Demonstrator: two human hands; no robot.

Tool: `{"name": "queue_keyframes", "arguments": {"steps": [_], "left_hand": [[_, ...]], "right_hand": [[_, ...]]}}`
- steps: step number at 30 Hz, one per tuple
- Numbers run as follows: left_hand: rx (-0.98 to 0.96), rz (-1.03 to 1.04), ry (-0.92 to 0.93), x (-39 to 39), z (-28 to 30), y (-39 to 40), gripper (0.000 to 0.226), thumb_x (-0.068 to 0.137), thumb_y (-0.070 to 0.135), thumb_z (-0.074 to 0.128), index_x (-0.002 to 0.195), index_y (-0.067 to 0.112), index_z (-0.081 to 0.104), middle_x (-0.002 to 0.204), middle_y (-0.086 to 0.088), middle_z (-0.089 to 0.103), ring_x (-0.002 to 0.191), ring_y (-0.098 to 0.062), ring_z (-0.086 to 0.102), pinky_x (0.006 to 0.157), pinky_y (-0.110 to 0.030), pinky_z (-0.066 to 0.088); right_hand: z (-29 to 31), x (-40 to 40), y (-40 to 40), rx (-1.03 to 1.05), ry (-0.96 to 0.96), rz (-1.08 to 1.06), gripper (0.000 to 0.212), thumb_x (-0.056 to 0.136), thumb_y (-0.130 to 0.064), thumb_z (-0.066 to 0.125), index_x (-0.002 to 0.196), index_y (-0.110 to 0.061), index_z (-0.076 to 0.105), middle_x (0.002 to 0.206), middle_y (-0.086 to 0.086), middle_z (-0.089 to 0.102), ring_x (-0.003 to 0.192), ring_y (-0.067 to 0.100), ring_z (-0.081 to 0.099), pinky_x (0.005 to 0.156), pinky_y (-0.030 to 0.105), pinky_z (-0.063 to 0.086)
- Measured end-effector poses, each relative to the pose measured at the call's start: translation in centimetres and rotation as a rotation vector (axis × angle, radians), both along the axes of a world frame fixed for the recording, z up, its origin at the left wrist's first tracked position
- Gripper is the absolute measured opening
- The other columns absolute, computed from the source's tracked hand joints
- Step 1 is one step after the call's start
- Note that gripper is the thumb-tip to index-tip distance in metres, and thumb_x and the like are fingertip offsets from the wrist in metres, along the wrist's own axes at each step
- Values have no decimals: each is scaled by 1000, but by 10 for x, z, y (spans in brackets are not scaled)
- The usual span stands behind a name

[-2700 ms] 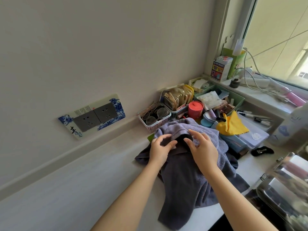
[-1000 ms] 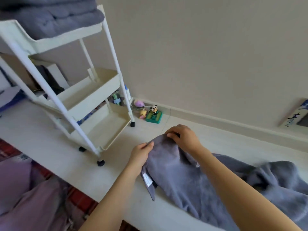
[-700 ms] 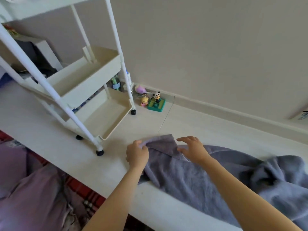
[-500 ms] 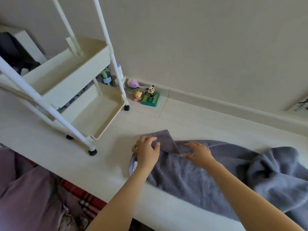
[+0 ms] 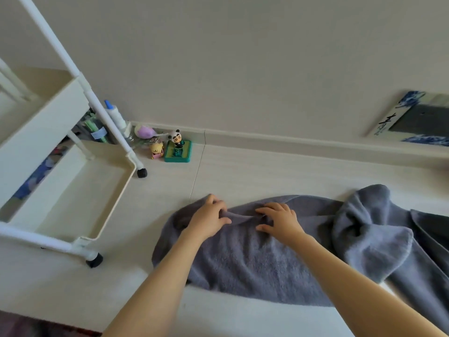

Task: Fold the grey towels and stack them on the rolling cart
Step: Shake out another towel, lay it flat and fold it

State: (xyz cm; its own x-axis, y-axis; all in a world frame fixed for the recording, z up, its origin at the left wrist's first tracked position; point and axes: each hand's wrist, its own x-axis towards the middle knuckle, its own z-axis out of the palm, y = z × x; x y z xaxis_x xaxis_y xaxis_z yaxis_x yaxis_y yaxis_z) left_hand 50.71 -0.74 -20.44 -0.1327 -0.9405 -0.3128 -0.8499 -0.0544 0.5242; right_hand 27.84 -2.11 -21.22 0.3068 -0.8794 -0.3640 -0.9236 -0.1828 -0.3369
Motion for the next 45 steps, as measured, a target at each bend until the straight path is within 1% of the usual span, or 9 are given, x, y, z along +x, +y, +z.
{"name": "queue_keyframes", "arguments": {"steps": [8, 13, 18, 23, 27, 32, 36, 41, 45], "left_hand": [[-219, 284, 8, 36, 56, -57, 27, 85, 33, 67, 82, 15, 46, 78, 1, 55, 74, -22, 50, 63, -29, 34], [-341, 354, -91, 39, 62, -95, 23, 90, 31, 59, 93, 10, 51, 96, -7, 58, 84, -27, 54, 66, -33, 38], [-181, 293, -39, 17, 22, -102, 57, 96, 29, 49, 147, 14, 26, 157, -14, 8, 137, -36, 29, 102, -45, 37], [-55, 161, -240, -3, -15, -66, 56, 99, 40, 36, 149, 22, 20, 159, -12, -3, 144, -32, 9, 113, -51, 17], [7, 67, -341, -1, -45, -39, 64, 99, 50, 25, 151, 26, -2, 158, -10, -16, 145, -27, -16, 113, -52, -10], [-96, 126, -39, 18, -36, -27, 59, 95, 51, 32, 145, 20, 34, 158, -12, 13, 146, -25, 7, 117, -42, 2], [-233, 190, -14, 29, -22, 20, 62, 72, 67, 34, 102, 25, 68, 113, 4, 53, 114, -24, 48, 92, -33, 26], [-25, 48, -30, 46, -21, 72, 78, 51, 79, 44, 114, 36, 61, 124, 15, 40, 123, -9, 34, 99, -25, 19], [-80, 108, -3, 57, -28, 79, 50, 68, 42, 78, 113, 28, 65, 136, 6, 45, 127, -18, 40, 105, -25, 22]], "right_hand": [[23, -20, -47, -29, 28, -219, 24, 90, -46, 54, 99, -25, 64, 108, -2, 59, 99, 20, 54, 75, 30, 42], [52, -13, -88, -207, -51, -352, 25, 92, -40, 53, 93, -18, 63, 91, 6, 66, 88, 28, 58, 64, 30, 38], [29, 4, -97, -89, -153, -345, 46, 94, -29, 50, 138, -20, 41, 148, 7, 33, 127, 31, 42, 95, 40, 42], [-5, 10, -48, -164, -14, -36, 50, 96, -43, 39, 143, -24, 37, 154, 6, 24, 140, 30, 22, 113, 40, 20], [-30, -7, -11, -124, 96, 91, 69, 91, -64, 2, 145, -32, 31, 154, 0, 25, 142, 28, 23, 114, 37, 7], [-26, -17, -11, -80, 148, 24, 108, 56, -75, -38, 148, -40, 8, 151, -12, -8, 146, 24, -1, 116, 40, -2], [-7, -11, 23, -128, -116, 72, 81, 82, -79, 10, 117, -28, 63, 119, -1, 61, 102, 27, 53, 89, 45, 49], [-22, -15, 84, -156, -123, 212, 49, 69, -74, 54, 104, -40, 56, 111, -5, 60, 92, 20, 56, 81, 34, 47], [-28, -16, 92, -234, -180, 131, 36, 60, -44, 79, 89, -31, 61, 109, -3, 63, 90, 27, 60, 77, 38, 49]]}}
